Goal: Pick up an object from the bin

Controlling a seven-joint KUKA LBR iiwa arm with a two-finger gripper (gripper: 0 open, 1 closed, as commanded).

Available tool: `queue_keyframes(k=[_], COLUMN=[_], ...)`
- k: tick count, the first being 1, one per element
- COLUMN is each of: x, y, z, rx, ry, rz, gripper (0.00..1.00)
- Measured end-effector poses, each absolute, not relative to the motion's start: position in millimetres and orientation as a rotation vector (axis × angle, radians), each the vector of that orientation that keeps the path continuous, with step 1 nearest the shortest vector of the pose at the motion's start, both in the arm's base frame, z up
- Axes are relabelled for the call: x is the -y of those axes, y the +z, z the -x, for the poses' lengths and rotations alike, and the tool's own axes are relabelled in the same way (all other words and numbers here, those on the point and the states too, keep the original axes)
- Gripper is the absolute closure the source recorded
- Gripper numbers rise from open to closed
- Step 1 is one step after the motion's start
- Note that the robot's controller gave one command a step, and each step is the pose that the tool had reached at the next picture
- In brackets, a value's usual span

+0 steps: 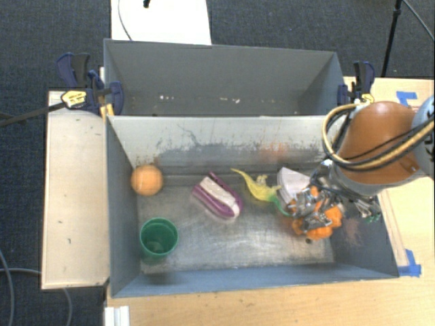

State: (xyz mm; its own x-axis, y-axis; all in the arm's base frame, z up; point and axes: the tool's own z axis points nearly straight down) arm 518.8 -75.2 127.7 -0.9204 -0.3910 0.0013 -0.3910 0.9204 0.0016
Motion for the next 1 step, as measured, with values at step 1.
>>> queue_keyframes(k=[1], x=[75.2], y=[127.7], z=[-518.8], rx=[3.077], ry=[-0.002], rz=[-0.626], gripper=[0.0])
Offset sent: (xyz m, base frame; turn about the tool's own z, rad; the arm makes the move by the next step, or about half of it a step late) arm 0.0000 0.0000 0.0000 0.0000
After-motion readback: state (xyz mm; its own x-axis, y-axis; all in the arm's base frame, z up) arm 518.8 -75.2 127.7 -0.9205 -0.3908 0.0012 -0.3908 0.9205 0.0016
